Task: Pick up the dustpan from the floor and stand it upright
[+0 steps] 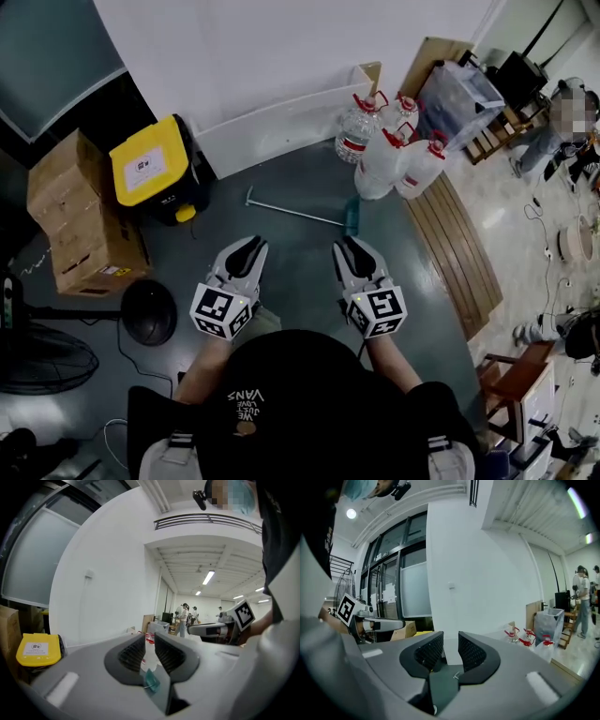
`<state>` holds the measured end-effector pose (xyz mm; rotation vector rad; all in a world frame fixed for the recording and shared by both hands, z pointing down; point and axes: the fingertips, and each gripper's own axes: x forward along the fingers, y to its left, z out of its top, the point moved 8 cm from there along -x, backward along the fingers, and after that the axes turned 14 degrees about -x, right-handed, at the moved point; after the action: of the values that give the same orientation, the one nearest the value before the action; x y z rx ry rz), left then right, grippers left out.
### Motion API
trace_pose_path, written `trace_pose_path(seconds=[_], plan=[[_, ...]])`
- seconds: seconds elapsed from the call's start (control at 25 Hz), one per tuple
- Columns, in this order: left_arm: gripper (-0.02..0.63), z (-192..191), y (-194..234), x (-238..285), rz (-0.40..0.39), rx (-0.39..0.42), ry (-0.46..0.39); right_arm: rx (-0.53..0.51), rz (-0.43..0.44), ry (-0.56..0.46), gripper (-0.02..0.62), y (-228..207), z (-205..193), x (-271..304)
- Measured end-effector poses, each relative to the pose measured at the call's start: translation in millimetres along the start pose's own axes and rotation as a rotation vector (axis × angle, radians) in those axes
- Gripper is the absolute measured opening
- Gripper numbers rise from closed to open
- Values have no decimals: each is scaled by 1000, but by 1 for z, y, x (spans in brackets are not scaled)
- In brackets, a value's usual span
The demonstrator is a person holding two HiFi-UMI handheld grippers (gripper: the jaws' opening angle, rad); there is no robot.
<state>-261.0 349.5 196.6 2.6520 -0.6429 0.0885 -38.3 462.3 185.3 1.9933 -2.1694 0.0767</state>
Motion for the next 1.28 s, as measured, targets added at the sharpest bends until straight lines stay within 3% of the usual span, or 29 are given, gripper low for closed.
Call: trace_pose_path(seconds=[0.28, 0.8, 1.04, 1.28], plan=[[144, 26, 82, 29, -32, -55, 44, 19, -49, 52, 89, 4, 4, 71], [159, 68, 211, 73, -95, -92, 117, 32, -187, 111, 100, 3, 17, 174], [163, 73, 225, 107, -69, -115, 108, 4, -154, 113, 100, -23, 16, 200], [167, 69, 215, 152, 21, -165, 67, -54, -38, 128, 100, -77, 7, 221]])
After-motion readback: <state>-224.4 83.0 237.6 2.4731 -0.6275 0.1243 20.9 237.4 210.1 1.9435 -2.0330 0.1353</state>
